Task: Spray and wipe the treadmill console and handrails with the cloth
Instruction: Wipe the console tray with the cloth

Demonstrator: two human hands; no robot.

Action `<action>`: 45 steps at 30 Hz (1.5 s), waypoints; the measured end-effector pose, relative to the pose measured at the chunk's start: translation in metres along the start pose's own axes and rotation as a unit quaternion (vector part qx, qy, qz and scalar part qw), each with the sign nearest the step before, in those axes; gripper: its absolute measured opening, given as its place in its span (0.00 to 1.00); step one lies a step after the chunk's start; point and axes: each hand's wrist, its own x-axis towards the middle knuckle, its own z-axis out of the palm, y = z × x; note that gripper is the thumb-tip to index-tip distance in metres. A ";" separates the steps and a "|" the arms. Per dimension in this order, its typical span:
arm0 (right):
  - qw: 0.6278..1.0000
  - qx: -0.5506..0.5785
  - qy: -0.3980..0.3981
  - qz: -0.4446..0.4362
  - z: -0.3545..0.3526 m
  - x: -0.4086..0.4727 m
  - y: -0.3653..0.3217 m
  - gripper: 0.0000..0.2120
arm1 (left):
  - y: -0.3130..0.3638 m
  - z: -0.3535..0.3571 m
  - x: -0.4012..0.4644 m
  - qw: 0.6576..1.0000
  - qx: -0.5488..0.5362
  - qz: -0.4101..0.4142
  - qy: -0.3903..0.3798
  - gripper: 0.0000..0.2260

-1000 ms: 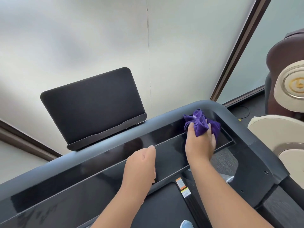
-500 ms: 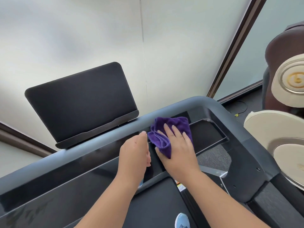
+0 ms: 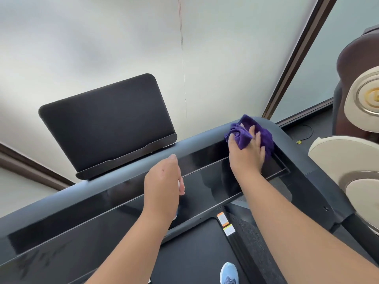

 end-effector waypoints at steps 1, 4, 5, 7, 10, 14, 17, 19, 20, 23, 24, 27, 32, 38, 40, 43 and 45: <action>1.000 0.027 -0.004 -0.009 0.008 -0.001 -0.010 0.32 | -0.001 -0.002 -0.002 1.000 -0.005 0.010 0.002 0.21; 0.996 0.053 -0.051 -0.054 0.021 -0.024 -0.026 0.36 | -0.002 -0.004 -0.004 0.999 -0.018 0.034 0.006 0.21; 0.992 0.045 -0.068 -0.092 0.023 -0.038 -0.024 0.35 | -0.001 -0.003 -0.005 0.999 -0.020 0.038 0.007 0.21; 0.973 -0.009 -0.101 -0.206 0.028 -0.071 -0.015 0.33 | 0.003 -0.001 -0.007 0.998 -0.029 0.047 0.013 0.22; 0.943 -0.103 -0.106 -0.299 0.033 -0.110 0.012 0.30 | 0.007 0.009 -0.013 0.997 -0.048 0.060 0.016 0.24; 0.953 -0.069 -0.097 -0.277 0.017 -0.124 0.042 0.30 | 0.006 0.020 -0.019 0.997 -0.037 0.071 0.010 0.23; 0.976 -0.050 -0.072 -0.200 0.006 -0.101 0.049 0.32 | 0.006 0.017 -0.017 0.997 -0.036 0.075 0.005 0.23; 0.990 -0.053 -0.052 -0.117 0.000 -0.071 0.038 0.34 | 0.004 0.010 -0.015 0.996 -0.042 0.077 0.009 0.22; 0.994 -0.052 -0.047 -0.081 -0.002 -0.055 0.029 0.33 | 0.002 0.006 -0.014 0.996 -0.043 0.078 0.012 0.22; 0.999 0.017 -0.049 -0.015 0.001 -0.015 -0.008 0.29 | -0.005 -0.007 -0.014 0.996 -0.036 0.076 0.028 0.22; 0.998 0.053 -0.045 0.003 0.007 -0.009 -0.018 0.31 | -0.007 -0.011 -0.014 0.996 -0.035 0.074 0.035 0.22; 0.992 0.110 -0.056 0.028 0.026 -0.012 -0.039 0.36 | -0.008 -0.021 -0.015 0.995 -0.027 0.084 0.055 0.23; 0.976 0.021 -0.121 -0.181 0.053 -0.083 -0.037 0.34 | -0.004 -0.021 -0.012 0.994 -0.052 0.083 0.058 0.24; 0.948 -0.072 -0.137 -0.277 0.027 -0.142 0.024 0.32 | 0.002 0.004 -0.015 0.996 -0.042 0.081 0.024 0.23; 0.959 -0.066 -0.116 -0.249 0.017 -0.135 0.036 0.30 | 0.003 0.004 -0.015 0.995 -0.037 0.087 0.020 0.23; 0.981 -0.067 -0.083 -0.160 0.006 -0.099 0.042 0.31 | 0.002 -0.004 -0.012 0.996 -0.041 0.077 0.024 0.23; 0.992 -0.080 -0.048 -0.090 0.000 -0.059 0.033 0.31 | 0.000 -0.012 -0.009 0.997 -0.045 0.059 0.036 0.22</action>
